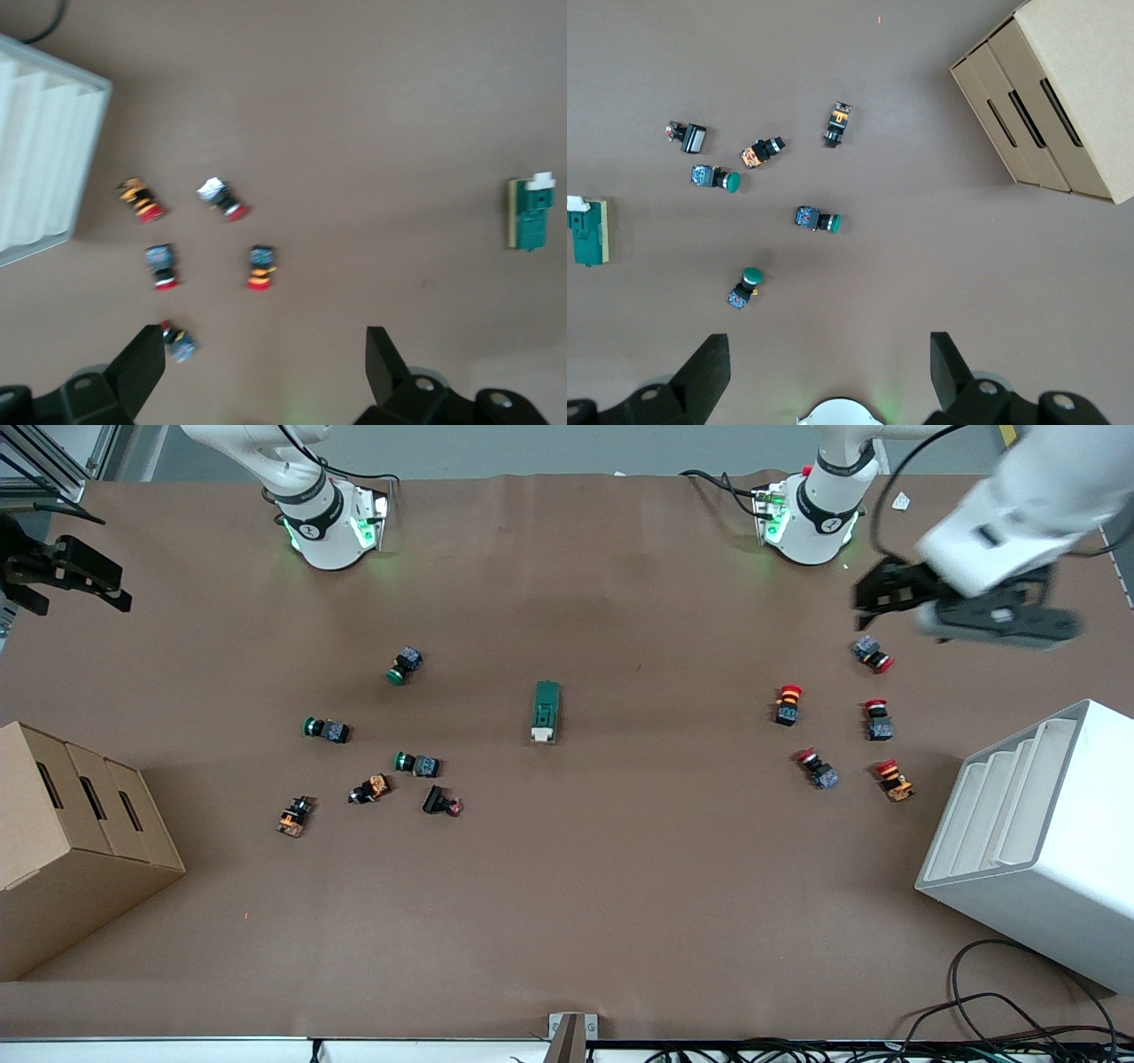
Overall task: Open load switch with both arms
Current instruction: 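Move the left gripper over the teal load switch, then reach the right gripper toward the switch while the left gripper hovers above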
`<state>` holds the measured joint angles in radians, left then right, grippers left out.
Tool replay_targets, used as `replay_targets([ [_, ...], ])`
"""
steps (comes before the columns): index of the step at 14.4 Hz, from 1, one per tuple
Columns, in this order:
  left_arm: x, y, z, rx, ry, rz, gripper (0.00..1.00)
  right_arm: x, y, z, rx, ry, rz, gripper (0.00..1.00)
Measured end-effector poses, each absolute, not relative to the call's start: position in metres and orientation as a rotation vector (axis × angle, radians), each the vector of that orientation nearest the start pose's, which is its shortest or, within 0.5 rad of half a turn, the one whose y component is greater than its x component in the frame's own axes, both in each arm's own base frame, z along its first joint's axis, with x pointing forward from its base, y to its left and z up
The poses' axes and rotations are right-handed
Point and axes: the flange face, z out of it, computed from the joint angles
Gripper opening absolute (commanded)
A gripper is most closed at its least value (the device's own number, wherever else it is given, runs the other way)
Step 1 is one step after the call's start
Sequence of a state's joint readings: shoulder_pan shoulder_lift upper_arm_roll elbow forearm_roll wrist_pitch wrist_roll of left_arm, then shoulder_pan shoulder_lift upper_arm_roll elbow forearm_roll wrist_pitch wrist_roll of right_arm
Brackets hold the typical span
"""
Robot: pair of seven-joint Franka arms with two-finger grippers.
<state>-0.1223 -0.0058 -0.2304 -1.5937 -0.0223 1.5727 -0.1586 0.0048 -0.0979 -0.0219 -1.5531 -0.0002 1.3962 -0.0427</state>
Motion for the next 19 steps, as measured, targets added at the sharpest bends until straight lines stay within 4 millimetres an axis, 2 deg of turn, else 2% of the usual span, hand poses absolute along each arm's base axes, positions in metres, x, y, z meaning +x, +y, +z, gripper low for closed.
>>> replay_targets([
  [3,0.508,-0.293,0.574,-3.171,0.229,0.040,1.00,0.505,-0.009,0.670,-3.136,-0.028,0.092,1.00],
  [5,0.493,-0.362,0.539,-3.178,0.143,0.003,1.00,0.505,-0.009,0.669,-3.136,-0.025,0.098,1.00],
  [8,0.454,-0.461,0.479,-3.137,-0.034,-0.119,1.00,0.510,-0.010,0.661,-3.135,-0.024,0.119,1.00],
  [10,0.425,-0.510,0.436,-3.114,-0.106,-0.192,1.00,0.513,-0.010,0.657,-3.135,-0.023,0.129,1.00],
  [12,0.402,-0.543,0.397,-3.087,-0.148,-0.257,1.00,0.519,-0.011,0.648,-3.133,-0.021,0.159,1.00],
  [16,0.351,-0.587,0.340,-3.016,-0.208,-0.407,0.99,0.548,-0.012,0.597,-3.125,-0.004,0.289,1.00],
  [17,0.337,-0.595,0.326,-2.993,-0.199,-0.458,0.99,0.554,-0.012,0.586,-3.125,0.042,0.315,1.00],
  [19,0.308,-0.608,0.294,-2.966,-0.163,-0.563,0.99,0.565,-0.008,0.565,-3.125,0.243,0.360,1.00],
])
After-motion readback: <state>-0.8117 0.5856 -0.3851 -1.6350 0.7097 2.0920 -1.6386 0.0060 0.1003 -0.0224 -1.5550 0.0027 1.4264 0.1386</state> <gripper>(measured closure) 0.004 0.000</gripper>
